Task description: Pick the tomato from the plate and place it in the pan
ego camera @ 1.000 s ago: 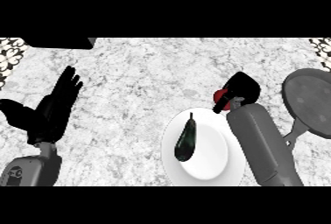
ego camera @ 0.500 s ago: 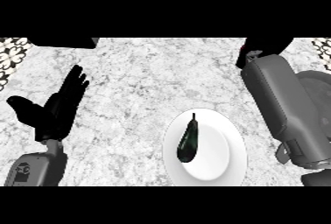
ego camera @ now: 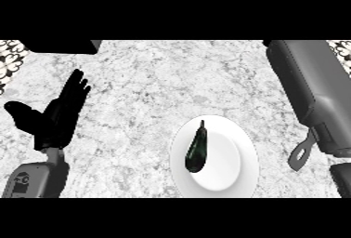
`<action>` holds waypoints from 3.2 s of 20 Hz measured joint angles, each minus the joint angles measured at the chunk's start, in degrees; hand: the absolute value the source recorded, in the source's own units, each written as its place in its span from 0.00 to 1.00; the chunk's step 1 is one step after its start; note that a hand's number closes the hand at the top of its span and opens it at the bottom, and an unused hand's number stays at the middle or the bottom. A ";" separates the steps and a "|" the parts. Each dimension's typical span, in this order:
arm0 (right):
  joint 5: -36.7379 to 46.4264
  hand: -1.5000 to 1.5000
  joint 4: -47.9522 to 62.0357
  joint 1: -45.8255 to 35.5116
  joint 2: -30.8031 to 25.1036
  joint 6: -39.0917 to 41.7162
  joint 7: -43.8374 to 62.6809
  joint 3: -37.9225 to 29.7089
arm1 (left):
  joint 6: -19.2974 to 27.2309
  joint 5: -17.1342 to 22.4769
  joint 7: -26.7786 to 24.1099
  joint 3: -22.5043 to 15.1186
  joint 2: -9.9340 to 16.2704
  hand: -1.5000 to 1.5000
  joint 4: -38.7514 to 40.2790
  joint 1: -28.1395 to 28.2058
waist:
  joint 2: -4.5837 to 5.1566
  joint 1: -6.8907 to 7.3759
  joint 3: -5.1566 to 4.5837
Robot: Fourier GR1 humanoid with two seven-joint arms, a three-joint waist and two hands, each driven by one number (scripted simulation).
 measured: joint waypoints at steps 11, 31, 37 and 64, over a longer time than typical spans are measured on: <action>1.32 1.00 -3.07 7.14 -8.33 -7.38 -2.66 -5.63 | 0.15 0.18 0.79 1.72 0.88 0.50 -0.88 1.11 | -0.64 -2.03 0.05; -11.96 1.00 7.53 25.78 -16.42 -31.39 -26.42 -19.07 | -0.22 -0.66 1.79 0.90 -0.54 0.50 -3.57 2.24 | -0.17 -0.92 0.14; -19.23 0.00 13.54 27.48 -16.78 -34.21 -29.26 -26.06 | -0.81 -0.70 0.86 1.19 -0.42 0.50 -2.79 2.07 | 0.00 -0.80 0.21; -62.78 0.00 -30.45 54.92 0.84 -27.45 -67.36 -45.74 | -1.07 0.24 1.00 5.13 1.05 0.50 -2.62 4.36 | -1.68 -5.35 -0.11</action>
